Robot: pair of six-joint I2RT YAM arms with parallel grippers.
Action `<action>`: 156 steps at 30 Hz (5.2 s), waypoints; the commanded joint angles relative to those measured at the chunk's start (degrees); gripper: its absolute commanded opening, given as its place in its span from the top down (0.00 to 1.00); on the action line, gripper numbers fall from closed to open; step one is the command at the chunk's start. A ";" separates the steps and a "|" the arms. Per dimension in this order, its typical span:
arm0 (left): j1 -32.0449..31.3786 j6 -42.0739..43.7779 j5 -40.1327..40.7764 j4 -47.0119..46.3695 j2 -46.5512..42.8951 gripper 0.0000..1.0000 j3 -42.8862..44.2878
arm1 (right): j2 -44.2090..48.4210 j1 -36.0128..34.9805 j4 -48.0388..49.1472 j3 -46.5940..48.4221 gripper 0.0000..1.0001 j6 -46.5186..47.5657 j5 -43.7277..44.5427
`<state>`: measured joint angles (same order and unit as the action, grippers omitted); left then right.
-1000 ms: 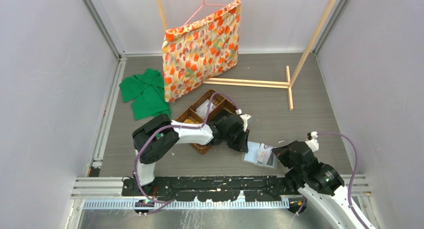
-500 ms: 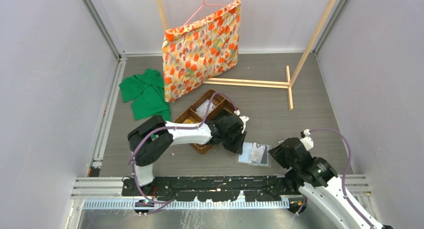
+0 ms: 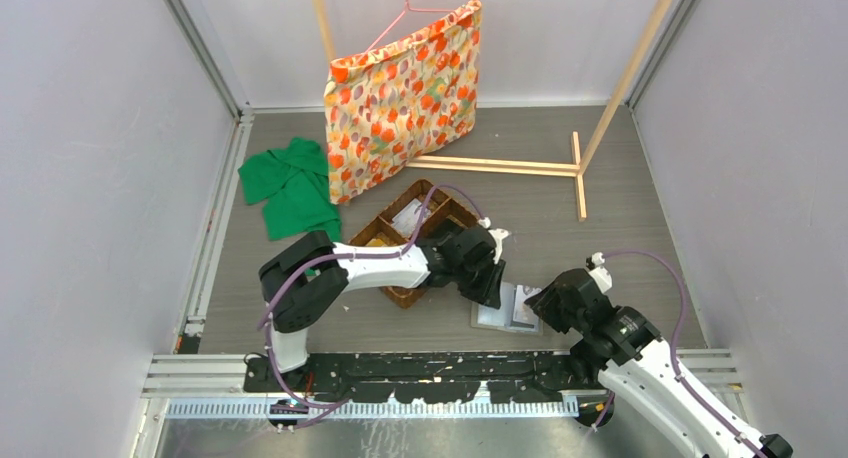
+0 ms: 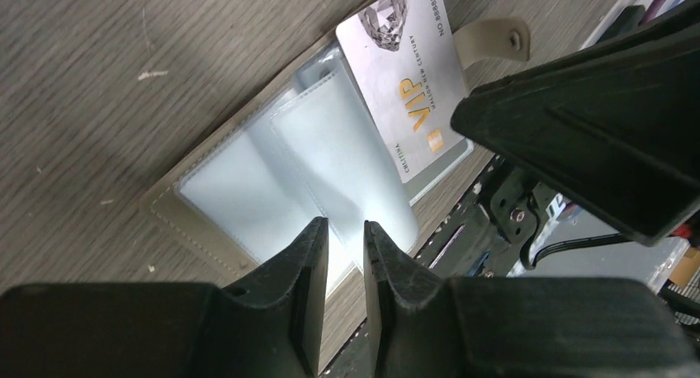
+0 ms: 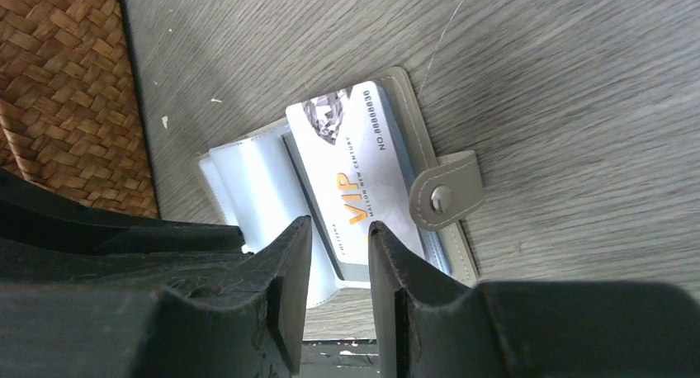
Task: Take the credit cards out of the card holder
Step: Remove the credit card from the card holder.
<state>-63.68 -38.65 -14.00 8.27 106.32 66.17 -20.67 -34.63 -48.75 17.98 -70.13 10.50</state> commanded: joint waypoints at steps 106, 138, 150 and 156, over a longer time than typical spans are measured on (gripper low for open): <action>0.49 -4.38 -3.75 -8.01 11.30 0.75 4.07 | 1.22 0.06 5.12 -1.81 0.79 3.64 0.69; 1.28 -4.22 -4.43 -7.90 11.68 0.71 3.70 | -9.63 0.15 13.08 -1.61 0.60 5.24 7.90; 1.79 -4.67 -4.83 -9.56 10.86 0.70 2.70 | -10.23 0.11 13.01 -3.18 0.69 4.19 6.11; 2.02 -5.02 -4.80 -9.68 11.09 0.69 2.41 | -5.63 0.08 8.32 -1.40 0.66 2.99 9.23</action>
<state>-62.13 -44.62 -21.61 -1.78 116.36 70.04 -28.93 -34.33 -37.71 15.25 -65.98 16.88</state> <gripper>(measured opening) 0.301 0.321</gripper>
